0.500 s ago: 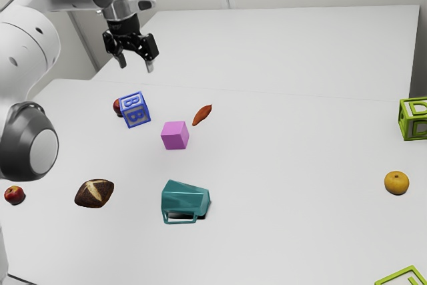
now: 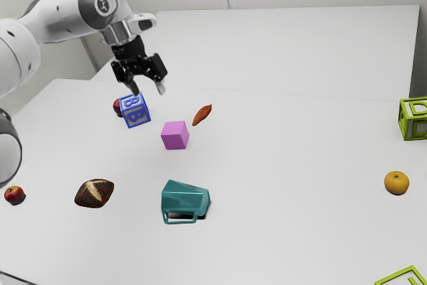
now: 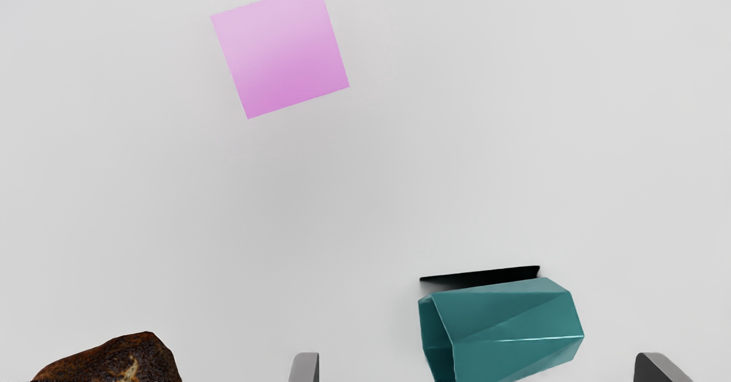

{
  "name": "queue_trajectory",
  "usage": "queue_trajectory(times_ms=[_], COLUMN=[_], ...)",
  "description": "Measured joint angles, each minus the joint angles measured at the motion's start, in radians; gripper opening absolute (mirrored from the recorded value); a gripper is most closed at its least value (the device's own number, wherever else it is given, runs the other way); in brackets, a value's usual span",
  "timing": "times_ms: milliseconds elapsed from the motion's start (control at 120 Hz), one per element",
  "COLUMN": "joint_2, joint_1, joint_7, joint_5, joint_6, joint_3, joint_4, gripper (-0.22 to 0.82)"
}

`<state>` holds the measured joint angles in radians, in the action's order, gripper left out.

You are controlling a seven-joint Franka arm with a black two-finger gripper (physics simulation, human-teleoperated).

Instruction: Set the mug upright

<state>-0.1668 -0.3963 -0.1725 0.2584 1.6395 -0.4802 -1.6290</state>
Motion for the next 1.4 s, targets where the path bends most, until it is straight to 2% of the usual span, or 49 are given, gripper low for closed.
queue_trajectory(times_ms=[125,217,292,558,733,1033,1400], joint_2=[0.153,0.25,0.303,0.394,0.403,0.37,0.249], joint_1=[-0.024,-0.052,-0.027,-0.001,0.004,0.008,0.004], joint_7=[0.052,0.087,0.111,0.167,0.171,0.115,-0.054], joint_5=[0.006,0.008,0.009,0.021,0.068,0.241,0.564], joint_6=[0.105,0.197,0.271,0.465,0.565,0.669,0.731], joint_3=[0.061,0.072,0.075,0.066,0.06,0.058,0.059], joint_4=[-0.258,-0.432,-0.54,-0.74,-0.84,-0.896,-0.896], gripper=[0.6,0.6,0.6,0.6,0.6,0.6,0.6])
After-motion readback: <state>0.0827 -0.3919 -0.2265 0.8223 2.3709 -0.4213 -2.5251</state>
